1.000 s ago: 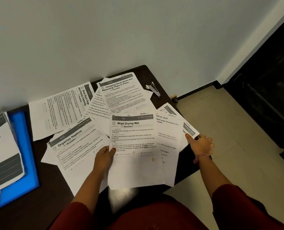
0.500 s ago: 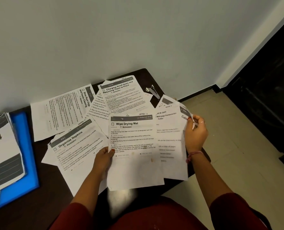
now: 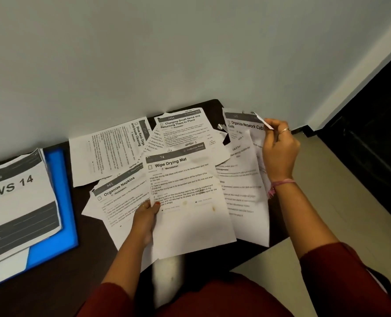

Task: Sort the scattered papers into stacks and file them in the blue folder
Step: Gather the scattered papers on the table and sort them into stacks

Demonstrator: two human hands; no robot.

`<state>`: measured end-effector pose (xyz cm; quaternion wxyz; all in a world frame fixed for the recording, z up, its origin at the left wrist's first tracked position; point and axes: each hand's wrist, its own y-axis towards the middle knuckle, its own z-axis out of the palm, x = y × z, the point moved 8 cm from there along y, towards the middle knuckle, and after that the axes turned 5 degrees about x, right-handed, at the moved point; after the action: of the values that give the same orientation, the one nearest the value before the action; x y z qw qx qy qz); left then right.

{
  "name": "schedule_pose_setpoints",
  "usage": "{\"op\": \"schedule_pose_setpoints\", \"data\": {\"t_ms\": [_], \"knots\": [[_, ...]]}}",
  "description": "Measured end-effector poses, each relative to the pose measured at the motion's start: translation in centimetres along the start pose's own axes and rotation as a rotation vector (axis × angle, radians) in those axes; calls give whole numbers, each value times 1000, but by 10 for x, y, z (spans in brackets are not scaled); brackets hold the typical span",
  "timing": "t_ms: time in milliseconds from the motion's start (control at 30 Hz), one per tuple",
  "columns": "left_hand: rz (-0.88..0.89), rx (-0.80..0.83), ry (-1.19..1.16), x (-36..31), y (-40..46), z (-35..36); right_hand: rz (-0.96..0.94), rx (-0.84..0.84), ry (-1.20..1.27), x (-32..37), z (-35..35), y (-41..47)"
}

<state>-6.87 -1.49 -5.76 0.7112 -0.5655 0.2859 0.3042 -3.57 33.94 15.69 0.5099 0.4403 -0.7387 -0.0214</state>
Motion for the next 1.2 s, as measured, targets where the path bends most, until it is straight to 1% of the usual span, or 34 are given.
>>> {"op": "schedule_pose_setpoints", "data": {"t_ms": [133,300,467,700,767,867,933,1133,1200], "knots": [[-14,-7,-3,1,-9,-22,-48,63,-110,8,8,-4],[-35,-11,-7,-2,-18,-43,-141,61,-172,37,-2,8],[-36,-10,-44,-9,-26,-55,-299,21,-146,84,-9,29],[-5,6,-124,-26,-35,-67,-450,-65,30,145,1,29],[13,18,-147,-33,-39,-70,-466,-101,96,159,3,23],[48,32,-160,-44,-44,-79,-396,-106,203,169,11,17],[64,35,-167,-48,-47,-88,-286,-51,264,169,23,15],[87,61,-170,-59,-62,-113,252,257,532,123,79,-6],[95,77,-178,-61,-67,-120,410,366,559,103,101,-28]]}}
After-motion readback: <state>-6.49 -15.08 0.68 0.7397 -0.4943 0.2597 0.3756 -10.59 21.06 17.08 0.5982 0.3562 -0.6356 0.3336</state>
